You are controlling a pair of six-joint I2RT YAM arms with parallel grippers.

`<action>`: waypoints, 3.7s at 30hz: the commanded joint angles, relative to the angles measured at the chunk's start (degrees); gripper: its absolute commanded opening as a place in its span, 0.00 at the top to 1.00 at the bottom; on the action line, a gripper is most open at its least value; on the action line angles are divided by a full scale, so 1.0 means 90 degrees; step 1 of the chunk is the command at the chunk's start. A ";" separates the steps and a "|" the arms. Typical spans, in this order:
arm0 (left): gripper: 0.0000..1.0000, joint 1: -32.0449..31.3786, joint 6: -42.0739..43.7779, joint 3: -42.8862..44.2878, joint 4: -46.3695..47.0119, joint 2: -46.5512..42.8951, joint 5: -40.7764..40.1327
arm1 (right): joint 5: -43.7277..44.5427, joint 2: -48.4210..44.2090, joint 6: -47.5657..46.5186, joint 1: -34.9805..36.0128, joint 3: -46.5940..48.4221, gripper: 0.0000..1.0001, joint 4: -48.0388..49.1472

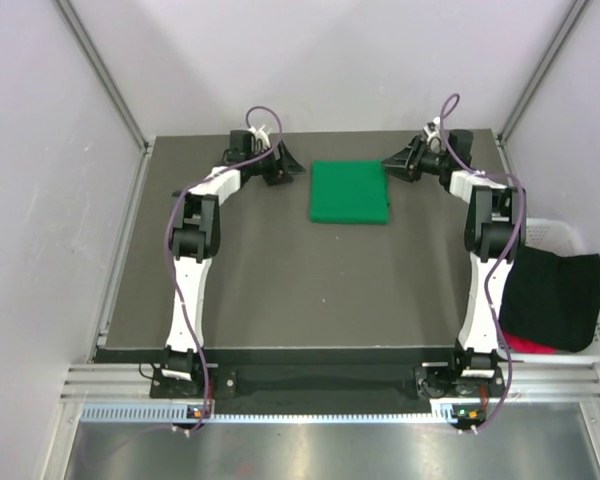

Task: Fold and stack the t-shirts
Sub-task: Neatly place the folded tshirt to the corner

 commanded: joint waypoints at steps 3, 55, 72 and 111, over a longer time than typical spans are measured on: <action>0.21 -0.0345 -0.0160 0.0311 0.0140 0.0450 0.0113 | 0.0066 0.0365 -0.0625 0.0080 0.0394 0.53 -0.0471; 1.00 0.1490 0.6117 -0.1727 -0.5992 -0.2692 -0.2269 | 0.0710 -0.4936 -0.6661 -0.0467 -0.2193 0.58 -0.4720; 1.00 0.3013 0.8482 -0.4522 -0.6784 -0.4715 -0.3519 | 0.0661 -0.5943 -0.6573 -0.0457 -0.2886 0.58 -0.4935; 1.00 0.4517 1.1480 -0.6056 -0.4049 -0.5506 -0.5766 | 0.0613 -0.6099 -0.6651 -0.0369 -0.3365 0.58 -0.4915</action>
